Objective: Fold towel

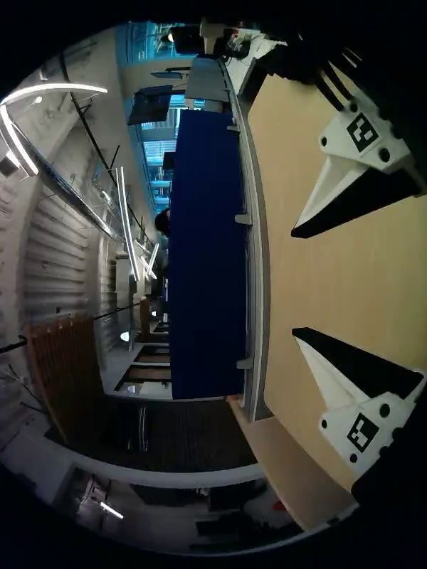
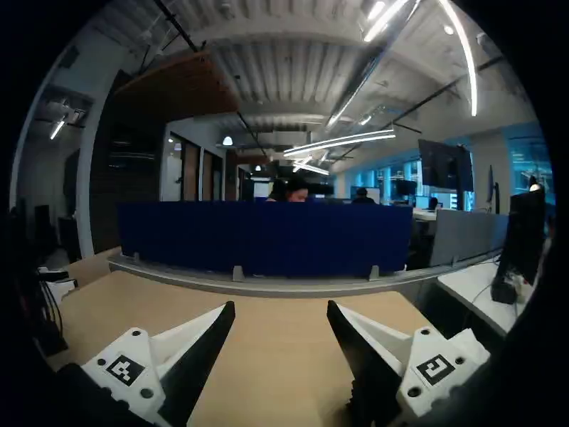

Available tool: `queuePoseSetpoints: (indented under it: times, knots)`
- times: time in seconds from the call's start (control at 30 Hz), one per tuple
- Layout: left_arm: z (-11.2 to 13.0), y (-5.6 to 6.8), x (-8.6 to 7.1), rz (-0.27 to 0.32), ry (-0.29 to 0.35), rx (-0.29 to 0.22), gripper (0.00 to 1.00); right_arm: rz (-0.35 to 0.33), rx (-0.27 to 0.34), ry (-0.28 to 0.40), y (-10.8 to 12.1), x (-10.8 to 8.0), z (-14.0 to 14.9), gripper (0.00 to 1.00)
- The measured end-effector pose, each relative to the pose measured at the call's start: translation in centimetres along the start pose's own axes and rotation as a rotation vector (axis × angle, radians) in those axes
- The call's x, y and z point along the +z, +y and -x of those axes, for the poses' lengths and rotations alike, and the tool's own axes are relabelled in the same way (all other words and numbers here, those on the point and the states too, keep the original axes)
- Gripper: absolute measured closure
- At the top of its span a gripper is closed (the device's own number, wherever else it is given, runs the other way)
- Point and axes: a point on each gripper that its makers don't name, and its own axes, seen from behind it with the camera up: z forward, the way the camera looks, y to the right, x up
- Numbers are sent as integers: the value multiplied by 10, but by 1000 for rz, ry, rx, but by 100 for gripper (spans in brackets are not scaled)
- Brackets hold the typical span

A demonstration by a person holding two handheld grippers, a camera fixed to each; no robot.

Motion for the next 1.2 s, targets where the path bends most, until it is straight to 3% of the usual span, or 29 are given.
queuePoseSetpoints:
  times: [0.4,0.7,1.2]
  knots:
    - [47,-5,8,-24,48,-22,7,-4,-3,1,-8,5,16,0]
    - [81,-5,11,-47,68,-11,7,-11,-28,2,-8,8,30,0]
    - [112,-16,9,-74,87,-3,7,-39,-37,-2,-17,22,46,0]
